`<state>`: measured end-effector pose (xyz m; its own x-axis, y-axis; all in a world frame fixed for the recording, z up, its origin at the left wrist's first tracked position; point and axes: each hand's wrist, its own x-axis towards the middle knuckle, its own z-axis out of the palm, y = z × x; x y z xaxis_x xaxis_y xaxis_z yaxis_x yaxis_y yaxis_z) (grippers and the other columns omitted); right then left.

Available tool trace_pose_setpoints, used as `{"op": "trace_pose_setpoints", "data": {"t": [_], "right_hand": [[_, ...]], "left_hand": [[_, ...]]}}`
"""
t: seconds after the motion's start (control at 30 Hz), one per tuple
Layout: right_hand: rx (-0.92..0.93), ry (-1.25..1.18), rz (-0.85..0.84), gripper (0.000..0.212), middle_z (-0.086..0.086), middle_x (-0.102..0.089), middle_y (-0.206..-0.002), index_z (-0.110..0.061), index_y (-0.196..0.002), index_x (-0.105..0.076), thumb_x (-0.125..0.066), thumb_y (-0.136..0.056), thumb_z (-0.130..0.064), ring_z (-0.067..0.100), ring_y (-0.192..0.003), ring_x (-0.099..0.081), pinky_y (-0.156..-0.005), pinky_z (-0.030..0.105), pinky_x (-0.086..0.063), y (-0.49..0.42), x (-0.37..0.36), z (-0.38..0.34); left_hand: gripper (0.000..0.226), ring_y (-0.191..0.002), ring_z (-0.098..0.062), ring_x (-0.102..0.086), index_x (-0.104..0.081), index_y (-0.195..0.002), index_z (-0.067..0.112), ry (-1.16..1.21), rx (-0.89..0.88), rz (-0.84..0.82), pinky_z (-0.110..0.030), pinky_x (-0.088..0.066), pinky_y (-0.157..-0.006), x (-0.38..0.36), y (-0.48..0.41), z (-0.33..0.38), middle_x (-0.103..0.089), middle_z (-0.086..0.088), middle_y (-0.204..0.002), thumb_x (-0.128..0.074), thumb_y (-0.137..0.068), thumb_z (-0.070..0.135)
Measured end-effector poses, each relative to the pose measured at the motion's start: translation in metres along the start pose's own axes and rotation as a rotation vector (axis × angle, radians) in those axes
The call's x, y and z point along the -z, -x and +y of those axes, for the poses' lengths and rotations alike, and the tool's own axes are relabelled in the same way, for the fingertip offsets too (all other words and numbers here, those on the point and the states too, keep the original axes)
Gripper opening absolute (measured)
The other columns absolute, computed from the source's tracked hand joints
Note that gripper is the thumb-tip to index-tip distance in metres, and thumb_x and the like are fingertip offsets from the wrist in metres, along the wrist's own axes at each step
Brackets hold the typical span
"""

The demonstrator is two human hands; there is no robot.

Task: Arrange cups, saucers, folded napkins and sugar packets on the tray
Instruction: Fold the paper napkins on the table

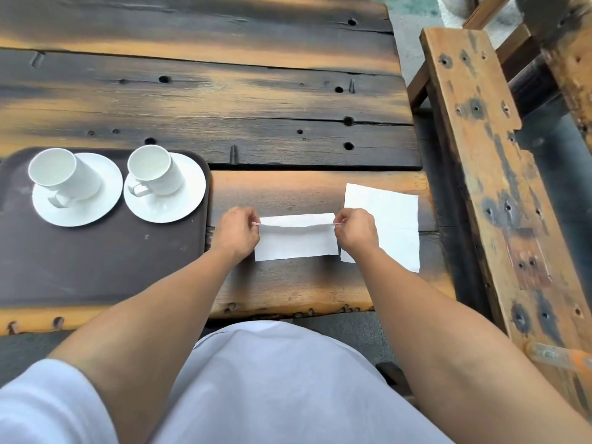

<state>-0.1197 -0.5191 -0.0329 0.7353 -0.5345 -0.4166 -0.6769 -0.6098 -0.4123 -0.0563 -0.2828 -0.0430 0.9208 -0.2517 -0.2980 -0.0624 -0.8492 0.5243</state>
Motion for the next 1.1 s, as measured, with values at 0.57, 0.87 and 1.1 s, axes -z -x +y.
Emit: {"op": "trace_pose_setpoints", "data": {"t": [0.57, 0.87, 1.1], "right_hand": [[-0.062, -0.024, -0.116, 0.030, 0.006, -0.067, -0.086, -0.020, -0.077, -0.067, -0.047, -0.080, 0.002, 0.028, -0.084, -0.063, -0.069, 0.030, -0.053, 0.013, -0.027, 0.023], [-0.057, -0.016, -0.166, 0.029, 0.006, -0.069, -0.094, -0.021, -0.084, -0.073, -0.050, -0.084, -0.002, 0.027, -0.089, -0.063, -0.069, 0.027, -0.046, 0.012, -0.037, 0.035], [-0.086, -0.025, -0.170, 0.027, 0.005, -0.070, -0.102, -0.020, -0.088, -0.075, -0.055, -0.086, -0.004, 0.025, -0.095, -0.065, -0.077, 0.028, -0.050, 0.013, -0.042, 0.045]], "left_hand": [[0.016, -0.087, -0.022, -0.059, -0.070, -0.089, 0.019, -0.041, 0.058, -0.103, -0.030, -0.045, -0.075, -0.028, 0.015, -0.014, -0.061, -0.002, -0.092, -0.057, -0.090, 0.010], [0.019, -0.094, -0.024, -0.058, -0.071, -0.094, 0.020, -0.079, 0.099, -0.154, -0.032, -0.045, -0.077, -0.045, 0.017, -0.023, -0.059, -0.006, -0.107, -0.053, -0.092, 0.013], [0.019, -0.092, -0.026, -0.061, -0.067, -0.090, 0.024, -0.117, 0.124, -0.194, -0.030, -0.044, -0.072, -0.048, 0.013, -0.022, -0.065, -0.007, -0.109, -0.051, -0.091, 0.014]]}}
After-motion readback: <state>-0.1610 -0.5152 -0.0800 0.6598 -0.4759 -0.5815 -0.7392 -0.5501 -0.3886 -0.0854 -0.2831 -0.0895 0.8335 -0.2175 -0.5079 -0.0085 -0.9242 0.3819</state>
